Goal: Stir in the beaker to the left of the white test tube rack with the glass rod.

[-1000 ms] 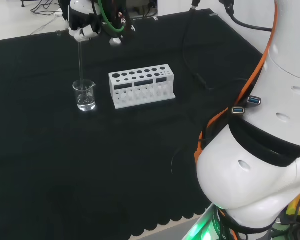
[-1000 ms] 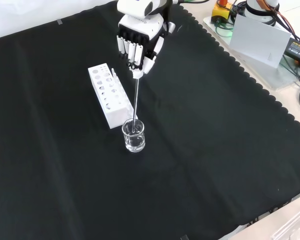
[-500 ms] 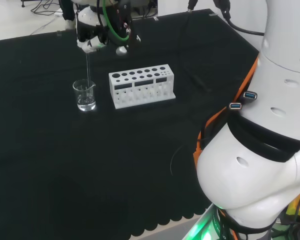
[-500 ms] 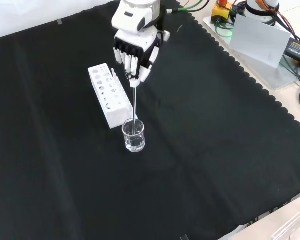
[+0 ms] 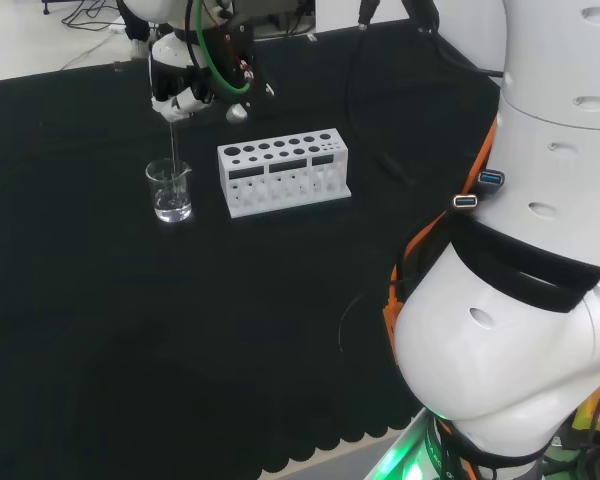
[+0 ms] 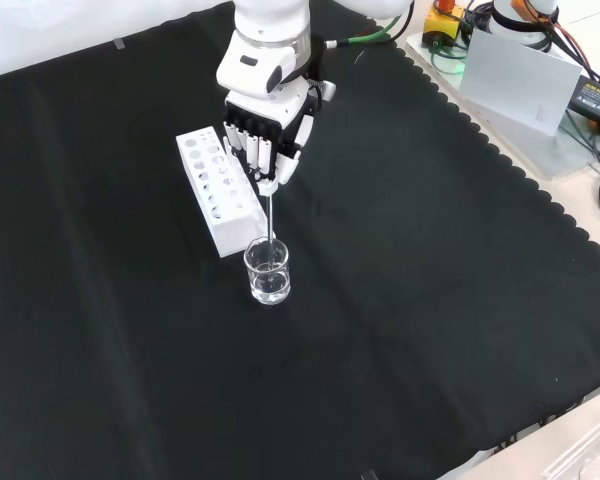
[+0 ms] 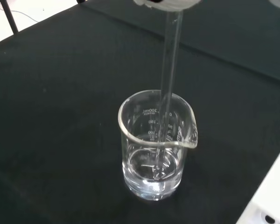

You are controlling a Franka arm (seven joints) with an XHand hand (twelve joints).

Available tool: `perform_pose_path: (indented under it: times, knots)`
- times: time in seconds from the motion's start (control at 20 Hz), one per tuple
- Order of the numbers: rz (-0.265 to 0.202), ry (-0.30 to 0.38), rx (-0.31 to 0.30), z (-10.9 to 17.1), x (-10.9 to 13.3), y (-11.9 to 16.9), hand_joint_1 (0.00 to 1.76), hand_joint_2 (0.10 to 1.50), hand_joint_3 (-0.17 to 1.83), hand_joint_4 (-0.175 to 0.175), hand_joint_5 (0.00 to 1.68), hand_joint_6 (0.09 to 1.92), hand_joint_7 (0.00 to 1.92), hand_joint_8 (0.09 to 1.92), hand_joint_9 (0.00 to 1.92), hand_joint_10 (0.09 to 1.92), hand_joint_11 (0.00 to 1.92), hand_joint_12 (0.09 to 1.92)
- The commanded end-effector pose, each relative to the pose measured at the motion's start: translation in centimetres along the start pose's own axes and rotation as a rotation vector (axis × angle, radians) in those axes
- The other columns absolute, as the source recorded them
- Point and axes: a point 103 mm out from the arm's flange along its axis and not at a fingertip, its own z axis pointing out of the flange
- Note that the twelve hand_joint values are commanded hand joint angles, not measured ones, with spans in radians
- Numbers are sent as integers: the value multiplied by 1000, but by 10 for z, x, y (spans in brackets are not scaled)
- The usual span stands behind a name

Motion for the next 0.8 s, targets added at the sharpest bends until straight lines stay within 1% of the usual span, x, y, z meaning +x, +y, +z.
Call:
perform_pose_path:
  times: [0.05,0.4,0.45,0.55,0.65,0.8]
  knots:
    - [-7,-5,8,-5,7,11,1328,1037,-175,-175,1439,87,1424,510,1698,617,1632,743]
    - [-1,-16,11,-11,-5,19,1328,1037,-175,-175,1440,87,1426,507,1696,619,1632,745]
    - [-1,-22,16,-11,-4,19,1328,1037,-175,-175,1440,87,1426,507,1696,620,1631,746]
    - [3,-14,16,-11,-8,20,1329,1037,-175,-175,1440,87,1426,506,1696,620,1631,746]
    - [8,-1,9,-13,-21,13,1328,1037,-175,-175,1441,87,1426,506,1695,621,1631,747]
    - [11,-14,14,-16,-25,4,1328,1037,-175,-175,1441,87,1427,505,1694,622,1631,747]
